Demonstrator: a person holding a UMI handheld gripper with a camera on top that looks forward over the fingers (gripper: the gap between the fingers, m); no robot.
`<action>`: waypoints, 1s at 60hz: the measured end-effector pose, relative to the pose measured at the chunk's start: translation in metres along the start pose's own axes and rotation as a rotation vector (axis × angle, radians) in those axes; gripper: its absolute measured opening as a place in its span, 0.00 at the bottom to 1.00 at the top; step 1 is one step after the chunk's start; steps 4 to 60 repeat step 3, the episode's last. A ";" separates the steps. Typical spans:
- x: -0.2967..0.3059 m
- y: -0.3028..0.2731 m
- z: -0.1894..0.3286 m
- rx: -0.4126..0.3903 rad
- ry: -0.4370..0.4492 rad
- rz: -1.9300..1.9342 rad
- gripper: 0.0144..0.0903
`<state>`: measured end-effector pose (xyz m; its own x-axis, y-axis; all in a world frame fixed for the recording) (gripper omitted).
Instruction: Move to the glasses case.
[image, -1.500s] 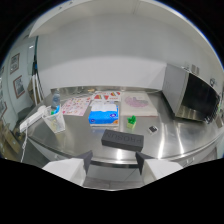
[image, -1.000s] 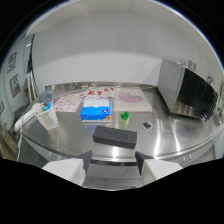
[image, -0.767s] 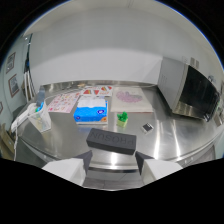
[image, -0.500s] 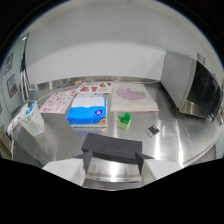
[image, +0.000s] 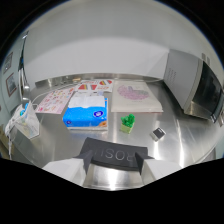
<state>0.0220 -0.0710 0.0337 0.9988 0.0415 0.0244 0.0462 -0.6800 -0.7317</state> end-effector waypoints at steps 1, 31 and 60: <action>0.000 0.000 -0.001 0.002 0.001 0.000 0.92; 0.000 -0.001 -0.001 0.003 0.001 -0.001 0.92; 0.000 -0.001 -0.001 0.003 0.001 -0.001 0.92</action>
